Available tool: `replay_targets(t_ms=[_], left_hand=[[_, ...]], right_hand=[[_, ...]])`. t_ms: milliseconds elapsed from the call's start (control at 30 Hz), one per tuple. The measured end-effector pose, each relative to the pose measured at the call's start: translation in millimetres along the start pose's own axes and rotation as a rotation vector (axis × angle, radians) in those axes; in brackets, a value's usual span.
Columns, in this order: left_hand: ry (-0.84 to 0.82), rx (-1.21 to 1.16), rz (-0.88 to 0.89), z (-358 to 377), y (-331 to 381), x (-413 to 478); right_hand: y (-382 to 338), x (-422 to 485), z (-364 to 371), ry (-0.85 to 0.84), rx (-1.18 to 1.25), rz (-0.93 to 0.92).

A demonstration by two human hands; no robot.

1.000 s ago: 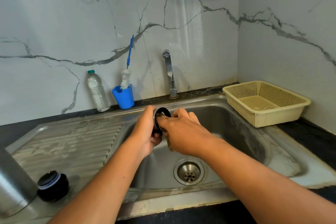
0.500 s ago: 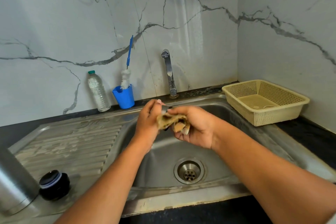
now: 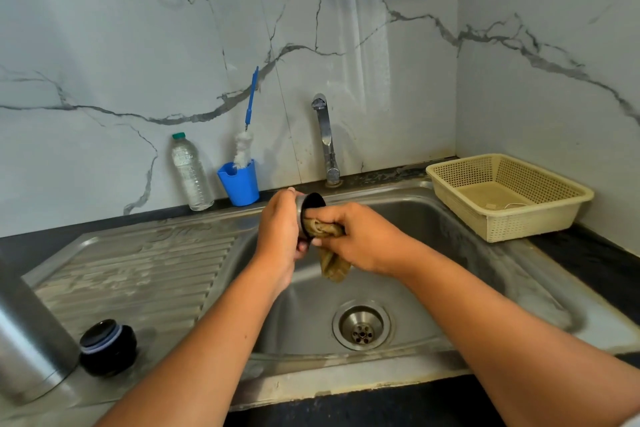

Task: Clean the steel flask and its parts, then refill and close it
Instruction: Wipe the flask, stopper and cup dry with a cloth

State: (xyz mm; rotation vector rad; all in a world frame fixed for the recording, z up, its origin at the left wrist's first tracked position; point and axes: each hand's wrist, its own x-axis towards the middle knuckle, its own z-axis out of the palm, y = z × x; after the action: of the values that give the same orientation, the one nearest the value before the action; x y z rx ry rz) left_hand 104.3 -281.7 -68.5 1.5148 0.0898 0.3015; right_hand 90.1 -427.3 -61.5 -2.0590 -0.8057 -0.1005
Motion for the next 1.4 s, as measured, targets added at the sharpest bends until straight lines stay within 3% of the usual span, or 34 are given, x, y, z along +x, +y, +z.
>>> replay_targets(t_ms=[233, 367, 500, 567, 667, 833, 900, 967, 1033, 1167, 1267, 1367, 1400], left_hand=[[-0.201, -0.046, -0.346, -10.7, 1.1, -1.4], [-0.258, -0.032, -0.443, -13.6, 2.5, 0.0], [-0.219, 0.033, -0.419, -13.0, 1.2, -2.4], [-0.154, 0.083, -0.338, -11.1, -1.8, 0.5], [-0.087, 0.163, -0.169, -8.2, -8.4, 6.3], [-0.032, 0.287, 0.178, -3.0, -11.8, 6.6], [-0.037, 0.288, 0.302, 0.1, -9.4, 7.5], [-0.029, 0.268, 0.339, 1.1, -7.6, 8.0], [-0.007, 0.220, 0.296, 0.5, -5.9, 7.5], [0.039, 0.095, 0.071, -6.5, -2.7, 6.4], [-0.062, -0.070, -0.166, -11.5, -1.0, 3.6], [-0.163, -0.052, -0.330, -12.6, -1.4, 1.1], [-0.186, -0.029, -0.356, -11.8, -1.2, 0.5]], right_hand=[[8.5, 2.5, -3.5, 0.016, -0.837, -0.268], [-0.4, -3.1, -1.6, 0.128, -1.022, -0.298], [-3.3, -2.9, 7.9, 0.112, -0.964, -0.140], [-12.7, -1.3, 12.1, 0.078, -0.678, 0.055], [-17.5, 0.2, 11.0, 0.020, 0.048, 0.297], [1.9, -0.9, -4.7, 0.081, 1.100, 0.606], [4.6, 1.8, -6.3, 0.134, 1.396, 0.610], [1.4, 3.4, -6.6, 0.143, 1.448, 0.568], [-5.1, 0.6, -7.3, 0.115, 1.197, 0.450], [-5.7, -2.0, -3.0, -0.021, 0.372, 0.175], [10.3, 6.8, 0.8, 0.040, -0.097, 0.015], [15.6, 8.7, -0.6, 0.113, -0.705, -0.177], [13.3, 6.4, -2.6, 0.135, -0.811, -0.198]])
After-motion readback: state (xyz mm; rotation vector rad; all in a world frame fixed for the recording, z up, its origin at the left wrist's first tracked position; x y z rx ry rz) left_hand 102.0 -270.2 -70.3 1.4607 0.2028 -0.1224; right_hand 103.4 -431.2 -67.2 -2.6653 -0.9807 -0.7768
